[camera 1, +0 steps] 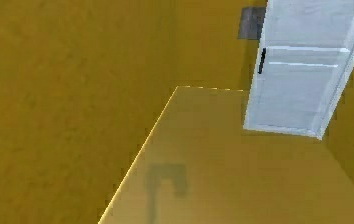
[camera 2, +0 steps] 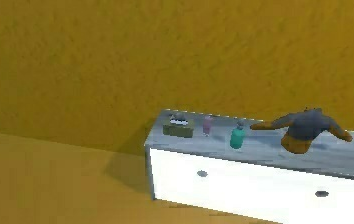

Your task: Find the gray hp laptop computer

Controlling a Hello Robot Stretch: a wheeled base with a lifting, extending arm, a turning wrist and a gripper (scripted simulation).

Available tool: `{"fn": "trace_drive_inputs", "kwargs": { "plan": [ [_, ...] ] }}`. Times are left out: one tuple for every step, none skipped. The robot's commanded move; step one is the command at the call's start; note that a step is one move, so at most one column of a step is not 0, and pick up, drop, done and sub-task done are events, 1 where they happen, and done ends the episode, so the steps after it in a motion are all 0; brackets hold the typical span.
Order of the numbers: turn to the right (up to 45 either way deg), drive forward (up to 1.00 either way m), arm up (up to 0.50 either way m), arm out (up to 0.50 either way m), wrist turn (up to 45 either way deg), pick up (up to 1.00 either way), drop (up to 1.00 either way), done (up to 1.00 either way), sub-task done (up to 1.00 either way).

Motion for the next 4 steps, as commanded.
{"fn": "trace_drive_inputs", "kwargs": {
  "plan": [
    [3.0,0.00,0.00,0.00,0.0,0.00,0.00,0.00,0.00],
    [0.0,1.00,0.00,0.00,0.0,0.00,0.00,0.00,0.00],
    [0.0,1.00,0.00,0.00,0.0,0.00,0.00,0.00,0.00],
    [3.0,0.00,0.00,0.00,0.0,0.00,0.00,0.00,0.00]
  ]
}}
